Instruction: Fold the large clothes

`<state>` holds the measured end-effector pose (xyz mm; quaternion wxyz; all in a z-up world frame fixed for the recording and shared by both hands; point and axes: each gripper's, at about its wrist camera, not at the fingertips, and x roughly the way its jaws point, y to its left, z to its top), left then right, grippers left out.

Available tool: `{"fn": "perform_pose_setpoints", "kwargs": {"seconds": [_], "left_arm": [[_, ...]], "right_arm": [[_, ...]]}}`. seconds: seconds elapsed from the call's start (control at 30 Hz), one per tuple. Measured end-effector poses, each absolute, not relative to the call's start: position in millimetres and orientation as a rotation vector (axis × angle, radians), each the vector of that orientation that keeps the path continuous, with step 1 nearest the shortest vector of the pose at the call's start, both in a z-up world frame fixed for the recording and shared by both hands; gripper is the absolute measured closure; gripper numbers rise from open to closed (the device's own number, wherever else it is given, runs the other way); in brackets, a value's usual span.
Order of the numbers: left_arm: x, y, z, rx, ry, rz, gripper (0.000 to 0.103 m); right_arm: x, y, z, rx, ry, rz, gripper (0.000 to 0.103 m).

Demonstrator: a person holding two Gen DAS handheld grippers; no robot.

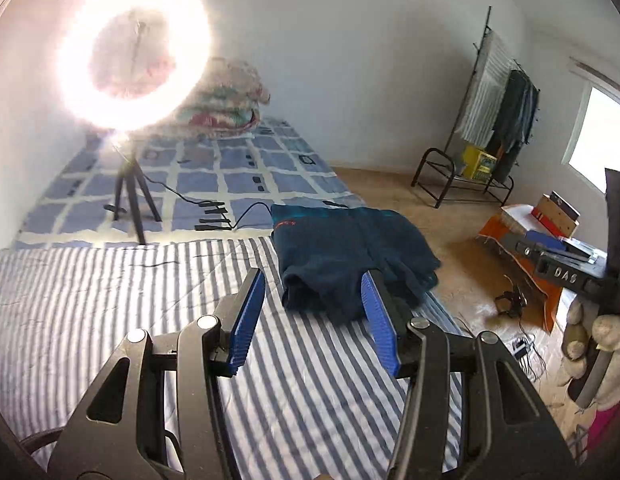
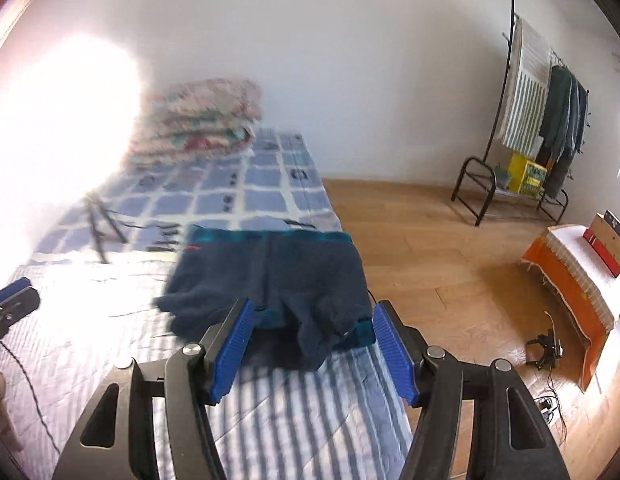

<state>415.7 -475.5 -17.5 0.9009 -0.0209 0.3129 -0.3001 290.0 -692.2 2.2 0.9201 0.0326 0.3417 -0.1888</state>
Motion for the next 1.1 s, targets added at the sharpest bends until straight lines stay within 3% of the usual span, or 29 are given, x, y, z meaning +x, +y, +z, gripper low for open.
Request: {"fn": "perform_pose_setpoints", "kwargs": {"seconds": [0.4, 0.53, 1.0, 1.1], "left_arm": [[273.9, -414.3, 25.4, 0.003, 0.587, -0.642, 0.051], [236.0, -399.8, 27.4, 0.017, 0.548, -0.628, 0.041], [179.6, -379.2, 11.9, 0.03, 0.557, -0.628, 0.032], [171.4, -376.3, 14.6, 0.031, 0.53, -0.621, 0.023]], "right_arm": [[140.9, -596.6, 59.7, 0.065, 0.604, -0.356, 0.034], [102.6, -574.5, 57.3, 0.069, 0.573, -0.355, 0.032], [48.1, -545.2, 37.0, 0.09, 0.521, -0.375, 0.029], [46.1, -541.7, 34.5, 0.089, 0.514, -0.372, 0.025]]}}
